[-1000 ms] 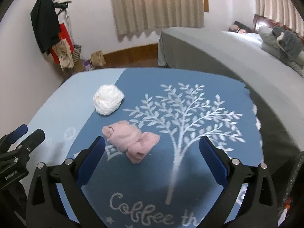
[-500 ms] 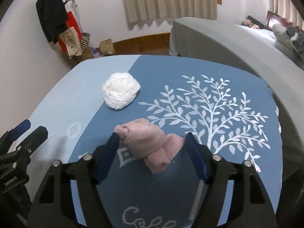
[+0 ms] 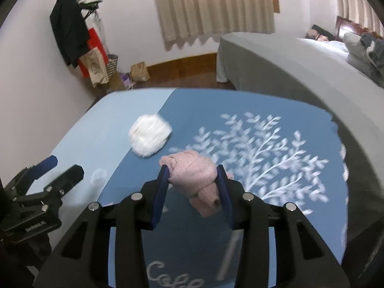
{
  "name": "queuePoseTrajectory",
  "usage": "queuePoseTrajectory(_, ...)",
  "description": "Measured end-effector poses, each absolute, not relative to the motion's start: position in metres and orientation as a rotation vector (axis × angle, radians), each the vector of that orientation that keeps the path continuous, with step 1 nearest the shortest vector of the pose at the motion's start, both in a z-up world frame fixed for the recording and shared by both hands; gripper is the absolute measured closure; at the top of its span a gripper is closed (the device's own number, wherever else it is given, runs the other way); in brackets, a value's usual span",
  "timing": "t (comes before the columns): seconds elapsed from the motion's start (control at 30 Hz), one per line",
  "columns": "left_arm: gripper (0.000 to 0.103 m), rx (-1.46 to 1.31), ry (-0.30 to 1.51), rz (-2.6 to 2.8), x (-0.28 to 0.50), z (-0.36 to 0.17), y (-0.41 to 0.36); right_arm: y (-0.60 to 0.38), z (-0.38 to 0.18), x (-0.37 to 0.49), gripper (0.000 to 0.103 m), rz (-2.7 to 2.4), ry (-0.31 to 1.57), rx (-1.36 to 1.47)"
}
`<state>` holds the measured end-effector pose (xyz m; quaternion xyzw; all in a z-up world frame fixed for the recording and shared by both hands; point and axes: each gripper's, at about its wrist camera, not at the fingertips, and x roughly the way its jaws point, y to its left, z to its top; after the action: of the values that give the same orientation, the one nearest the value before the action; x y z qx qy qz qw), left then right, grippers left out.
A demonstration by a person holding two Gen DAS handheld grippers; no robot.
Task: Collect trash
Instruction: 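Grasp the white tissue ball with the left gripper while the right holds the pink mask, then carry the white tissue and pink mask over the black bin with both grippers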
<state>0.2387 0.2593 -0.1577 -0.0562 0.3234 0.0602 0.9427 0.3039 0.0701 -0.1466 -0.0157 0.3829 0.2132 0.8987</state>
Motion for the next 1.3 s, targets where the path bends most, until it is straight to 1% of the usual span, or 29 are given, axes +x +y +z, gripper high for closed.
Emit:
queuePoseTrajectory(0.13,0.011,-0.105,0.652,0.082,0.264,-0.155,0.246,0.051,-0.139,0.317,0.065,0.403,0.765,-0.018)
queuePoseTrajectory(0.2,0.014,-0.104,0.653,0.066,0.277,-0.155,0.241,0.046,-0.139,0.325,0.065,0.385,0.763,-0.018)
queuePoseTrajectory(0.33,0.015,-0.101,0.676,0.037,0.301,-0.16,0.231,0.033,-0.148,0.333,0.065,0.361,0.79,-0.022)
queuePoseTrajectory(0.43,0.019,-0.103,0.721,0.003,0.319,-0.169,0.226,0.03,-0.157,0.332,0.065,0.359,0.812,-0.026)
queuePoseTrajectory(0.5,0.026,-0.108,0.757,-0.023,0.329,-0.173,0.225,0.027,-0.161,0.33,0.064,0.357,0.822,-0.022)
queuePoseTrajectory(0.57,0.03,-0.113,0.784,-0.051,0.336,-0.177,0.221,0.025,-0.164,0.329,0.064,0.353,0.832,-0.015)
queuePoseTrajectory(0.63,0.037,-0.112,0.809,-0.079,0.342,-0.181,0.217,0.022,-0.167,0.329,0.062,0.352,0.84,-0.003)
queuePoseTrajectory(0.7,0.055,-0.106,0.827,-0.091,0.345,-0.184,0.214,0.022,-0.167,0.328,0.059,0.349,0.838,0.0)
queuePoseTrajectory(0.73,0.06,-0.104,0.835,-0.097,0.346,-0.185,0.213,0.022,-0.166,0.328,0.059,0.348,0.837,0.001)
queuePoseTrajectory(0.77,0.062,-0.11,0.833,-0.103,0.345,-0.185,0.213,0.024,-0.167,0.329,0.058,0.347,0.839,0.0)
queuePoseTrajectory(0.8,0.065,-0.116,0.828,-0.106,0.343,-0.184,0.214,0.025,-0.167,0.33,0.053,0.346,0.843,-0.002)
queuePoseTrajectory(0.83,0.066,-0.123,0.815,-0.106,0.341,-0.182,0.215,0.025,-0.168,0.33,0.048,0.346,0.847,-0.003)
queuePoseTrajectory(0.93,0.068,-0.123,0.773,-0.093,0.331,-0.176,0.217,0.026,-0.17,0.332,0.039,0.333,0.859,0.005)
queuePoseTrajectory(1.0,0.069,-0.124,0.76,-0.09,0.325,-0.173,0.217,0.026,-0.171,0.334,0.039,0.331,0.87,0.008)
queuePoseTrajectory(1.03,0.069,-0.123,0.755,-0.088,0.321,-0.172,0.216,0.027,-0.172,0.335,0.041,0.334,0.877,0.008)
queuePoseTrajectory(1.07,0.069,-0.121,0.752,-0.085,0.319,-0.172,0.216,0.027,-0.173,0.335,0.046,0.333,0.883,0.003)
queuePoseTrajectory(1.1,0.069,-0.119,0.75,-0.08,0.315,-0.171,0.216,0.028,-0.172,0.336,0.054,0.337,0.883,0.002)
queuePoseTrajectory(1.23,0.069,-0.132,0.751,-0.047,0.297,-0.169,0.216,0.026,-0.17,0.334,0.062,0.349,0.883,0.017)
queuePoseTrajectory(1.3,0.069,-0.125,0.745,-0.031,0.289,-0.167,0.215,0.025,-0.167,0.33,0.064,0.354,0.875,0.023)
